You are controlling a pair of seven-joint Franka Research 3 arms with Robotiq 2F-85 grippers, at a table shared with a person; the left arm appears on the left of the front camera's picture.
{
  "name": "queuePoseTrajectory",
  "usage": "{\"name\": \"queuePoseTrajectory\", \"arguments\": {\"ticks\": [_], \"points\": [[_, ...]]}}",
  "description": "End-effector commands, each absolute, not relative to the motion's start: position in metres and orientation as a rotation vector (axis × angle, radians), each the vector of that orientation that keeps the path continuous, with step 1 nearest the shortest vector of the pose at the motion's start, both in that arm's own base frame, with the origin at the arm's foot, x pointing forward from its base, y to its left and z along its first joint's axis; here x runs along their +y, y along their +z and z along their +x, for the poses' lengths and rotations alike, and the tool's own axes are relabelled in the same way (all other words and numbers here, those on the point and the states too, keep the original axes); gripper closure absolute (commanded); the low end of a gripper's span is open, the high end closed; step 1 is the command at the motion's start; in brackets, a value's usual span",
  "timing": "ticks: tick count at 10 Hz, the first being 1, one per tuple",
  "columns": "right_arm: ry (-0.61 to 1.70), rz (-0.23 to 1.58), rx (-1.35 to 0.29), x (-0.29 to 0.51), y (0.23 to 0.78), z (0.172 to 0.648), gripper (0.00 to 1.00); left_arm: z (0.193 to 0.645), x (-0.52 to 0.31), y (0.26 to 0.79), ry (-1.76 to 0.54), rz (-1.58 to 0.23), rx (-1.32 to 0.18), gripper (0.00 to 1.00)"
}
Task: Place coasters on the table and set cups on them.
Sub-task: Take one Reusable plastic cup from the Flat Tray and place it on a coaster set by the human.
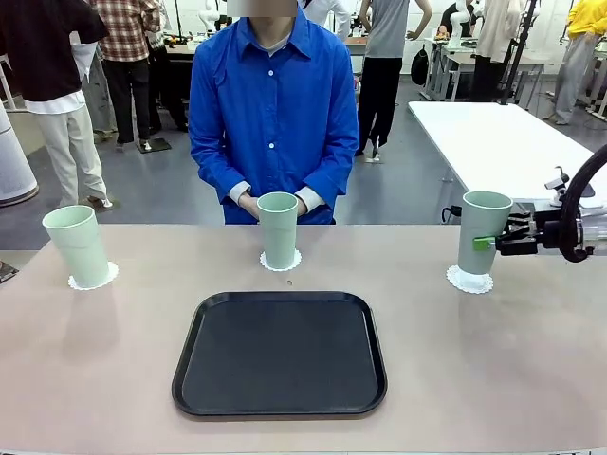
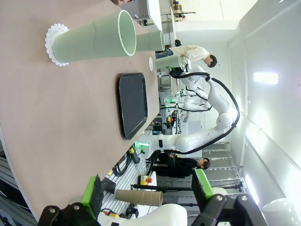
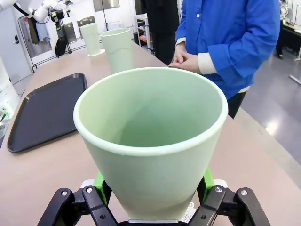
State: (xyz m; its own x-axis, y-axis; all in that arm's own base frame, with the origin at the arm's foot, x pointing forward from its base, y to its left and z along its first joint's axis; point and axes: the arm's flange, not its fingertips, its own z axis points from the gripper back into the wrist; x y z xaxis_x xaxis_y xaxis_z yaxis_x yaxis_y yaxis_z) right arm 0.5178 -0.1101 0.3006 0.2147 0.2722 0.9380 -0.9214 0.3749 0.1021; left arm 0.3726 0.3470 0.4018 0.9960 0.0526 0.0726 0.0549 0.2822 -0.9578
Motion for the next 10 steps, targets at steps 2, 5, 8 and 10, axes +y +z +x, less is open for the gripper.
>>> {"name": "queuePoseTrajectory", "arguments": {"ticks": [2,5,8,10], "points": [[1.001,0.861,-0.99,-0.119,0.291,0.525,0.15,0.371,0.346,0.403,0.008,-1.275,-0.101,0.0],[1.018,0.9,-1.001,-0.123,0.283,0.525,0.15,0.371,0.346,0.403,0.008,-1.275,-0.101,0.0],[1.023,0.906,-0.996,-0.125,0.275,0.527,0.15,0.371,0.346,0.403,0.008,-1.275,-0.101,0.0],[1.043,0.915,-1.006,-0.126,0.27,0.529,0.15,0.371,0.346,0.403,0.008,-1.275,-0.101,0.0]]}}
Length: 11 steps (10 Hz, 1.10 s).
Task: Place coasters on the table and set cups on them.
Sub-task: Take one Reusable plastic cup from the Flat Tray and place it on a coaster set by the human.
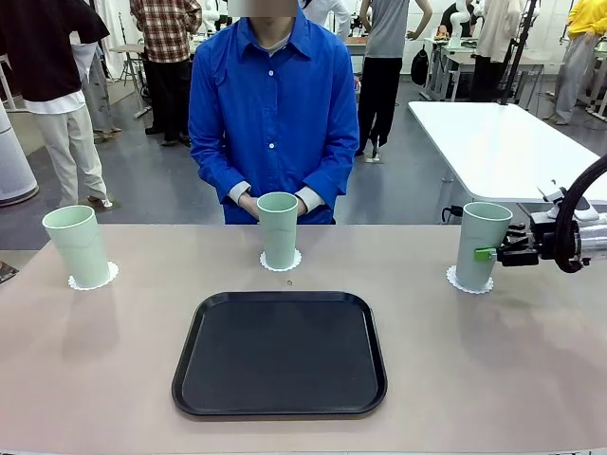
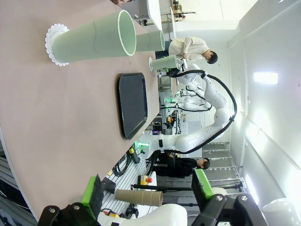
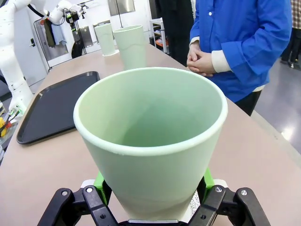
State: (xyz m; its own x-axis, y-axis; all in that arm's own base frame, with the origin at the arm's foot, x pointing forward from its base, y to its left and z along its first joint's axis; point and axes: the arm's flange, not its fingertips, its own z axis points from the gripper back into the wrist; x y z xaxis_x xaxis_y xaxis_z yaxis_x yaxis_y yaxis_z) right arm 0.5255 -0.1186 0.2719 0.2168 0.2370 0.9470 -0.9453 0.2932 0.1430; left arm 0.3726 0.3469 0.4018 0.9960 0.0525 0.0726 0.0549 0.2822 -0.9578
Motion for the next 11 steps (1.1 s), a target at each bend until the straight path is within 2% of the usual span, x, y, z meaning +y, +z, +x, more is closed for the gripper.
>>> {"name": "queuePoseTrajectory", "arguments": {"ticks": [1,10,11], "points": [[1.043,0.921,-1.007,-0.127,0.268,0.53,0.15,0.371,0.346,0.403,0.008,-1.275,-0.101,0.0],[1.06,0.936,-0.997,-0.13,0.258,0.533,0.15,0.371,0.346,0.403,0.008,-1.275,-0.101,0.0],[1.06,0.934,-0.992,-0.13,0.258,0.533,0.0,0.371,0.346,0.403,0.008,-1.275,-0.101,0.0]]}}
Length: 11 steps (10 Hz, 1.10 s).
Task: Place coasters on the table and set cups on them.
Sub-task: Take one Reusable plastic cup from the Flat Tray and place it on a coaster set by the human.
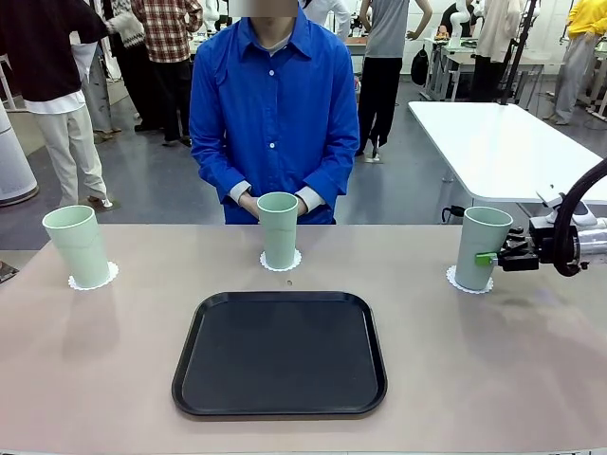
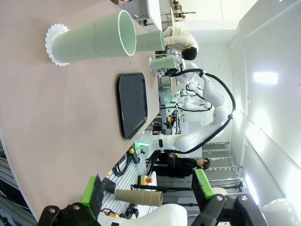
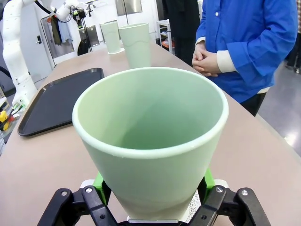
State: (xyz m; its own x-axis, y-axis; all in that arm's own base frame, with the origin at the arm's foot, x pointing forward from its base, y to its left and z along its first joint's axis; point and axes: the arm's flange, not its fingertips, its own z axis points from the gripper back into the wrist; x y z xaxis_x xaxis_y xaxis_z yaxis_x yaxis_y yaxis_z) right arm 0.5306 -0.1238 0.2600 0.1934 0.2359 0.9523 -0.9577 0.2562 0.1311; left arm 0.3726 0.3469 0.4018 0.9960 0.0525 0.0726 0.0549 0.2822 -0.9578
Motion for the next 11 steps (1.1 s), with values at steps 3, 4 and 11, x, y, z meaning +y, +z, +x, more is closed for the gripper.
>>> {"name": "queuePoseTrajectory", "arguments": {"ticks": [3,4,11], "points": [[1.07,0.931,-0.992,-0.1308,0.261,0.5315,0.0,0.3709,0.3456,0.4029,0.008,-1.275,-0.101,0.0],[1.072,0.928,-0.99,-0.1308,0.2607,0.5319,0.0,0.3709,0.3456,0.4029,0.008,-1.275,-0.101,0.0],[1.077,0.917,-0.954,-0.1355,0.2524,0.5345,0.0,0.3709,0.3456,0.4029,0.008,-1.275,-0.101,0.0]]}}
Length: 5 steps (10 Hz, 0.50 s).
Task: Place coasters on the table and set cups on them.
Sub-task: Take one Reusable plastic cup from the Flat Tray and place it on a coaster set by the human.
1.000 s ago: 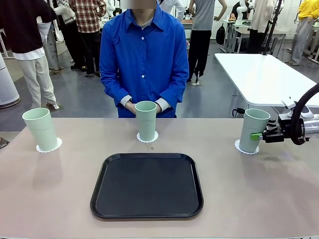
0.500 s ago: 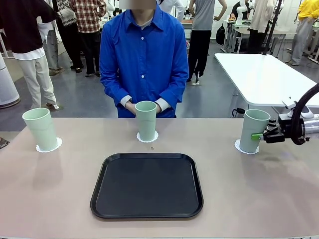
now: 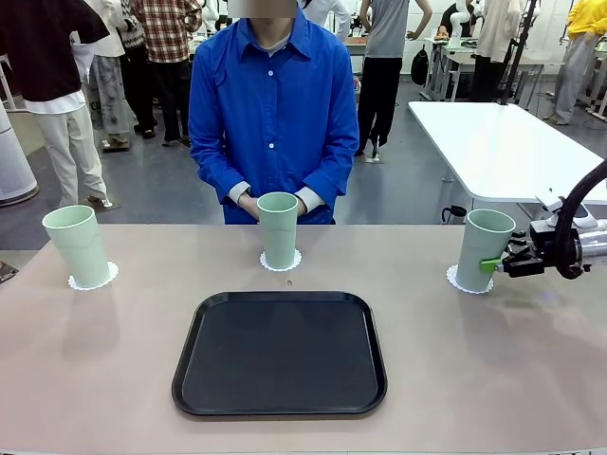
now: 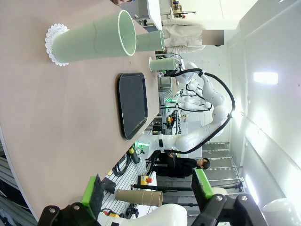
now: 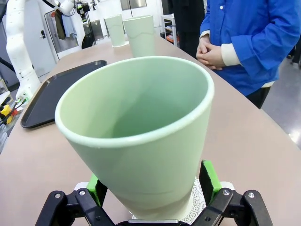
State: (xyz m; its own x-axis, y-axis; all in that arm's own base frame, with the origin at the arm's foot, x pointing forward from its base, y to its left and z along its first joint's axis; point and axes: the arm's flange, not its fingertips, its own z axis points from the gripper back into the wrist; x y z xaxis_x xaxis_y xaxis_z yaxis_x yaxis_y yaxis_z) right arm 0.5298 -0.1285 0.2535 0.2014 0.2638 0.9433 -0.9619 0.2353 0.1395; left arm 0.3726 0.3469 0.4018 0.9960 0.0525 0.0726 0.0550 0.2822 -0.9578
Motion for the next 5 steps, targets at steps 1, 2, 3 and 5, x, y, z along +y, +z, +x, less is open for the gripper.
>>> {"name": "queuePoseTrajectory", "arguments": {"ticks": [1,2,3,5], "points": [[1.07,0.915,-0.95,-0.137,0.251,0.535,0.0,0.371,0.346,0.403,0.008,-1.275,-0.101,0.0],[1.065,0.909,-0.945,-0.14,0.249,0.535,0.0,0.371,0.346,0.403,0.008,-1.275,-0.101,0.0],[1.059,0.906,-0.943,-0.142,0.248,0.535,0.0,0.371,0.346,0.403,0.008,-1.275,-0.101,0.0],[1.051,0.896,-0.939,-0.148,0.247,0.535,0.0,0.371,0.346,0.403,0.008,-1.275,-0.101,0.0]]}}
